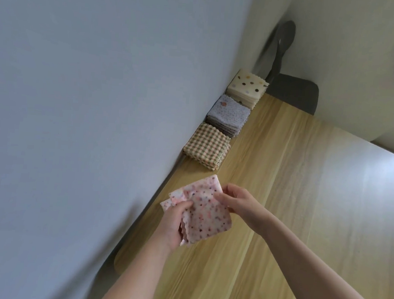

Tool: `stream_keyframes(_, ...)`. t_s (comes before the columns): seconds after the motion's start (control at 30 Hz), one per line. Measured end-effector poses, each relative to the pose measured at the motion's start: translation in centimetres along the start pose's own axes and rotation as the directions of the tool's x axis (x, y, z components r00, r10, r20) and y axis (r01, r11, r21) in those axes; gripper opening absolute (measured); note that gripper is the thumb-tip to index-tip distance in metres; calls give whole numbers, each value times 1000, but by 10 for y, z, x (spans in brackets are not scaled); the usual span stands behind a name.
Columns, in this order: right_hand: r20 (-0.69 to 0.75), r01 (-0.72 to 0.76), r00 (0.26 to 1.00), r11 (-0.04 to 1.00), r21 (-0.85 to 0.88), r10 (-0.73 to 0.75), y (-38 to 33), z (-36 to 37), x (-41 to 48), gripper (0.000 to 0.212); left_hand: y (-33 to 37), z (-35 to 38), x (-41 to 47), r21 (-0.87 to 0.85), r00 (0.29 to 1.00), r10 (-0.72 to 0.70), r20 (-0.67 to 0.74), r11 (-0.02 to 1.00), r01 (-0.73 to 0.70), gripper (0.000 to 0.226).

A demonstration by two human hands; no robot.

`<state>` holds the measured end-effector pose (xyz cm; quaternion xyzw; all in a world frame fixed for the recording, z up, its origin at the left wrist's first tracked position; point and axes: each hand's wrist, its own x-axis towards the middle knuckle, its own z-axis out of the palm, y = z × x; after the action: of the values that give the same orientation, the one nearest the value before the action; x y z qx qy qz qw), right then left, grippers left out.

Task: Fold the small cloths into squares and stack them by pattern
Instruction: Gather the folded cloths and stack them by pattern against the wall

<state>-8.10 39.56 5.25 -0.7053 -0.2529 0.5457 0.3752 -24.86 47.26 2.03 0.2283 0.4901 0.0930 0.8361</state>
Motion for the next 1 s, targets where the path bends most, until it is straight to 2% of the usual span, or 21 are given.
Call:
stream_keyframes(0.07,-63,14,998,1000,5,-13,6,0,-1,21,-2,2,0,214,993,94,-70,974,-77,26)
stream_keyframes(0.1,-115,32,993,999,-2,-32,7,2,-2,17,-5,4,1,361,969,206,-139,921,-144,29)
stream_keyframes(0.17,-174,103,979,994,-34,-107,5,9,-3,15,-8,8,-4,545,849,467,-248,791,-277,24)
stream_keyframes(0.2,-178,152,970,985,-78,-164,4,13,-4,16,-9,12,-7,551,823,522,-224,765,-335,20)
stream_keyframes(0.27,-144,241,952,953,-185,-269,2,21,-5,12,-5,21,-10,382,896,437,-83,844,-376,19)
stream_keyframes(0.33,-39,279,954,930,-238,-296,-1,28,-7,9,-1,27,-12,202,949,315,19,928,-312,31)
stream_keyframes(0.4,84,295,955,913,-281,-283,-1,31,-8,12,2,27,-10,154,958,285,-29,949,-277,31)
stream_keyframes(0.43,95,296,955,910,-288,-281,0,31,-9,17,3,25,-8,126,958,279,-63,955,-269,28)
stream_keyframes(0.47,49,290,956,913,-288,-289,1,29,-8,21,4,23,-6,81,963,259,-80,964,-253,25)
stream_keyframes(0.53,-132,268,940,923,-277,-313,7,24,-3,25,3,17,-2,-51,983,180,-45,982,-183,26)
stream_keyframes(0.57,-174,240,943,941,-237,-284,10,20,0,33,3,13,-1,-102,990,138,4,985,-137,28)
stream_keyframes(0.6,-145,187,967,971,-151,-209,14,16,2,44,2,11,-2,-116,993,105,50,988,-99,31)
stream_keyframes(0.63,-58,110,992,994,-25,-111,17,13,3,51,1,8,-3,-113,992,90,87,990,-80,34)
stream_keyframes(0.7,137,-82,989,979,184,57,28,10,8,55,-5,0,-4,-85,991,68,111,995,-59,36)
stream_keyframes(0.77,186,-196,970,957,213,158,37,11,12,48,-9,-7,-6,-39,997,64,42,997,-62,33)
stream_keyframes(0.83,84,-208,977,967,148,198,45,17,22,36,-14,-16,-1,71,988,112,-110,992,-104,26)
stream_keyframes(0.9,-41,-180,982,983,45,182,48,23,36,24,-17,-24,6,228,940,200,-275,964,-139,13)
stream_keyframes(1.0,-132,-112,987,975,-190,88,40,35,54,24,-16,-32,20,485,849,373,-374,859,-163,12)
